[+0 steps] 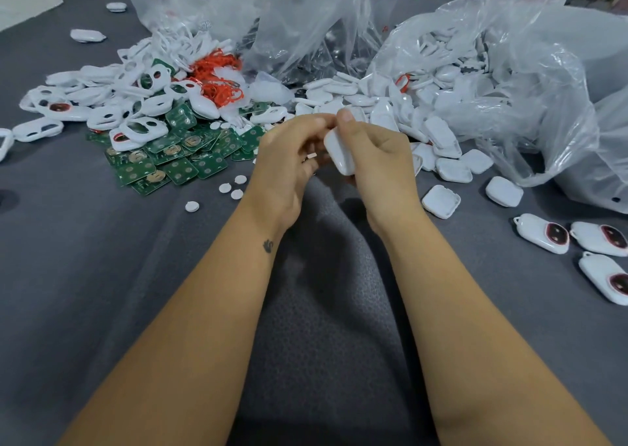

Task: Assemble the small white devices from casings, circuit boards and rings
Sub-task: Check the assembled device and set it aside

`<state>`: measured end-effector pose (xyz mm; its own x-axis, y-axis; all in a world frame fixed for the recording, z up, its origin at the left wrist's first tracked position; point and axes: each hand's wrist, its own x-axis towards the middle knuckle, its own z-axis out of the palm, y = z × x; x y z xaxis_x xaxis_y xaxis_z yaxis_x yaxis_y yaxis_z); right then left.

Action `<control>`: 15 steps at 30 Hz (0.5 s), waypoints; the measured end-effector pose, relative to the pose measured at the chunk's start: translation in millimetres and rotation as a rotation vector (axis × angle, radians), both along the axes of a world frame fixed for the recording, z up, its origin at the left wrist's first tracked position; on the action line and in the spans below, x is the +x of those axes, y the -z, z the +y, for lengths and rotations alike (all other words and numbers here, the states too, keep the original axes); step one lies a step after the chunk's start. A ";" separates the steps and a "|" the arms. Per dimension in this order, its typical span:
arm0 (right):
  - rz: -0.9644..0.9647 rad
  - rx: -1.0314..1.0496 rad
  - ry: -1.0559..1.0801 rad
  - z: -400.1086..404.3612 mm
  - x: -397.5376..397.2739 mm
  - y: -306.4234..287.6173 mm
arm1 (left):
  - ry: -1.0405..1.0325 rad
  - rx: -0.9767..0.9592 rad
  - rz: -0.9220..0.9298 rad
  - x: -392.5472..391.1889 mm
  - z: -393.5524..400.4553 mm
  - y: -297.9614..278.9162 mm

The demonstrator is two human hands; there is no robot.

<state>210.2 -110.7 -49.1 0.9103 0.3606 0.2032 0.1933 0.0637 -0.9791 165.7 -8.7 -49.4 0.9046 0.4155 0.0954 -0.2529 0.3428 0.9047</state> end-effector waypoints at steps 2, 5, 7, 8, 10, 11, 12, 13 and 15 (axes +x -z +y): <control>-0.145 -0.133 0.024 3.8 -5.2 1.4 | -0.063 -0.106 0.021 2.3 -4.5 -1.3; -0.293 -0.394 -0.018 13.9 -15.6 1.6 | -0.082 -0.158 0.099 4.5 -6.2 0.6; -0.418 -0.590 0.006 18.7 -21.6 0.7 | -0.054 -0.157 0.139 2.7 -4.2 -0.5; -0.478 -0.659 0.027 18.6 -23.4 -0.8 | -0.037 -0.149 0.134 1.0 -4.1 -1.2; -0.546 -0.743 0.049 17.0 -23.7 -3.1 | -0.035 -0.146 0.111 -1.8 -4.4 -3.4; -0.565 -0.761 0.050 16.0 -23.5 -3.8 | -0.044 -0.157 0.104 -2.2 -4.9 -3.7; -0.581 -0.764 0.049 15.1 -23.8 -4.2 | -0.052 -0.170 0.097 -2.2 -5.3 -3.6; -0.597 -0.755 0.047 14.7 -24.3 -4.6 | -0.057 -0.175 0.091 -1.9 -5.6 -3.7; -0.636 -0.737 0.049 15.2 -26.4 -5.3 | -0.062 -0.169 0.073 -1.5 -5.3 -4.5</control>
<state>183.8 -95.5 -43.7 0.7258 0.5590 0.4009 0.6860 -0.5449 -0.4821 164.2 -14.1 -44.9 0.8785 0.4755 -0.0454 -0.2142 0.4771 0.8524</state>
